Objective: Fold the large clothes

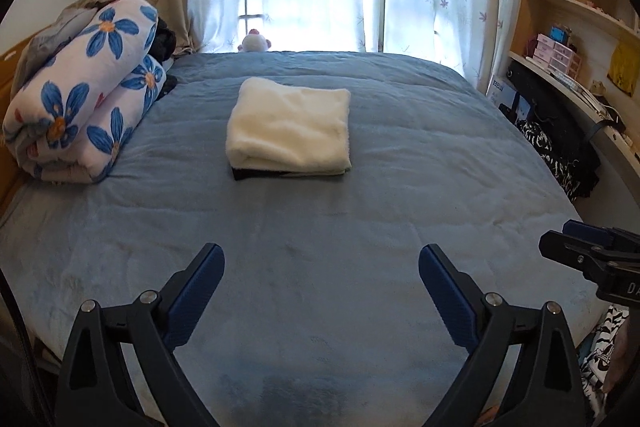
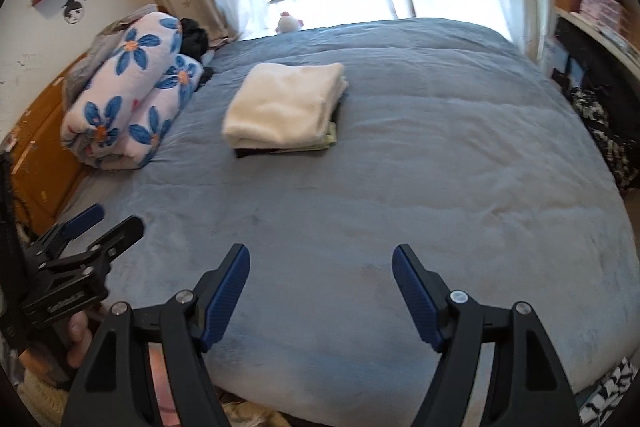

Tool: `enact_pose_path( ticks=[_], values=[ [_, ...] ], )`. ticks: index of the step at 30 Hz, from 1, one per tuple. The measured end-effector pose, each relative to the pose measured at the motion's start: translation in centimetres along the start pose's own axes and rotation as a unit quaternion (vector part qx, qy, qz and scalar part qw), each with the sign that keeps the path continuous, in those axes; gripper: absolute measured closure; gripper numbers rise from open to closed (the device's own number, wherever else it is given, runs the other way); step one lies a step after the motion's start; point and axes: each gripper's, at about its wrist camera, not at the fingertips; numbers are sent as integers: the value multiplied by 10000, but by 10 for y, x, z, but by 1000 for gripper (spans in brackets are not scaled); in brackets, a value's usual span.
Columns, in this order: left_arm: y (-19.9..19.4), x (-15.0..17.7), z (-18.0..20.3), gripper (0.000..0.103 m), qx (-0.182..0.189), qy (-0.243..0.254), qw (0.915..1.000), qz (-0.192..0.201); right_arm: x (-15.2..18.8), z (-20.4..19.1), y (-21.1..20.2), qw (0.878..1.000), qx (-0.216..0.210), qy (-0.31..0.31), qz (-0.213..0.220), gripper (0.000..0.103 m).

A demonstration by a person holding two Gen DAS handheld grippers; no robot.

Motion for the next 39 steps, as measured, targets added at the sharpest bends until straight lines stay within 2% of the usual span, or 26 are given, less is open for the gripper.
enact_pose_path(
  ticks=[5,9,18,22,39],
  values=[
    [15,26,7,6,-222,-145,9996,-106,26,1,10,9979,618,-112,152,29],
    [28,41,12,6,-381,-279,9987,-190,38,1,18,9986,499,-3,193,29],
    [45,58,24,6,-295,-475,9971,-518,53,-1,35,9989,436,82,146,29],
    [48,64,35,6,-367,-379,9967,-613,62,-2,42,9985,539,-11,112,29],
    [46,73,68,6,-531,-132,9953,-797,78,19,41,9987,511,21,85,29]
  ],
)
Point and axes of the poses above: each gripper's, at about its wrist camera, not at the fingertips, and y roughly the way its jaws point, z to its right, x to its underside, and after that the axes turned 4 degrees about -x, right-handed
